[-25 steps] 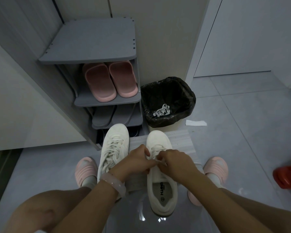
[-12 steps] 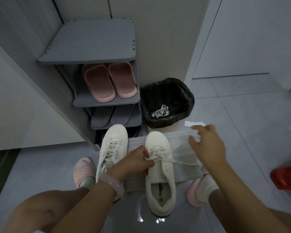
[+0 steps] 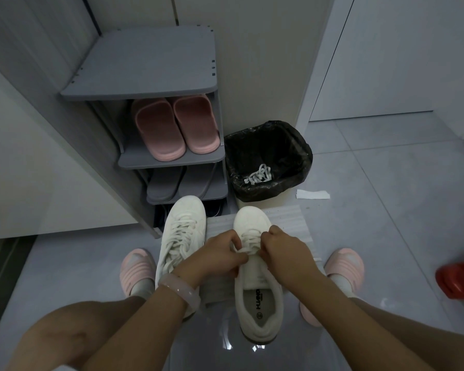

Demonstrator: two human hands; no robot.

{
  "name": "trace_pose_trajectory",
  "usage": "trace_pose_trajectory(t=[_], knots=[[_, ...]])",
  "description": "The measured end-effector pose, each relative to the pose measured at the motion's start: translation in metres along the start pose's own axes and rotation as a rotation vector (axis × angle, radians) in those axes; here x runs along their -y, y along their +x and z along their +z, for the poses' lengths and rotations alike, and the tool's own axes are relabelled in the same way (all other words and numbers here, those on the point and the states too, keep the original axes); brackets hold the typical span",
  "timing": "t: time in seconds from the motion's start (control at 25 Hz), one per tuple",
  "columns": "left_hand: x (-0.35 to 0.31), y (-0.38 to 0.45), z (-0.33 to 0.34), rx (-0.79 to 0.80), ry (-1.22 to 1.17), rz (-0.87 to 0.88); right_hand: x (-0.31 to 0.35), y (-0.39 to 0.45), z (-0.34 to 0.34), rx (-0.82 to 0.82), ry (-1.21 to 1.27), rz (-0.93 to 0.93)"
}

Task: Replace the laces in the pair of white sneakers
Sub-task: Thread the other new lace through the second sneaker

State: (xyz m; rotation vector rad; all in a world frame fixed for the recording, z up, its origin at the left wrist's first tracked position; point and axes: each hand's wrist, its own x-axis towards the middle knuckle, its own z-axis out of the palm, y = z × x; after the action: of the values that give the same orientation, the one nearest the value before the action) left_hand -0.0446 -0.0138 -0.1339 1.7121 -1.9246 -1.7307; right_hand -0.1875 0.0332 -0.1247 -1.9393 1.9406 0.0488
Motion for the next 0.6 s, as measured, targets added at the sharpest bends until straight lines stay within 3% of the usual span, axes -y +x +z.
trace_pose_trajectory(t=[0.36,0.6], knots=[[-0.002,-0.002,0.001,0.018,-0.025,-0.042,-0.028,-0.002,-0.029,-0.028,0.043,0.091],[-0.007,0.004,0.017,-0.102,0.487,0.334,-0.028,0.006,-0.036,-0.171,0.395,-0.012]])
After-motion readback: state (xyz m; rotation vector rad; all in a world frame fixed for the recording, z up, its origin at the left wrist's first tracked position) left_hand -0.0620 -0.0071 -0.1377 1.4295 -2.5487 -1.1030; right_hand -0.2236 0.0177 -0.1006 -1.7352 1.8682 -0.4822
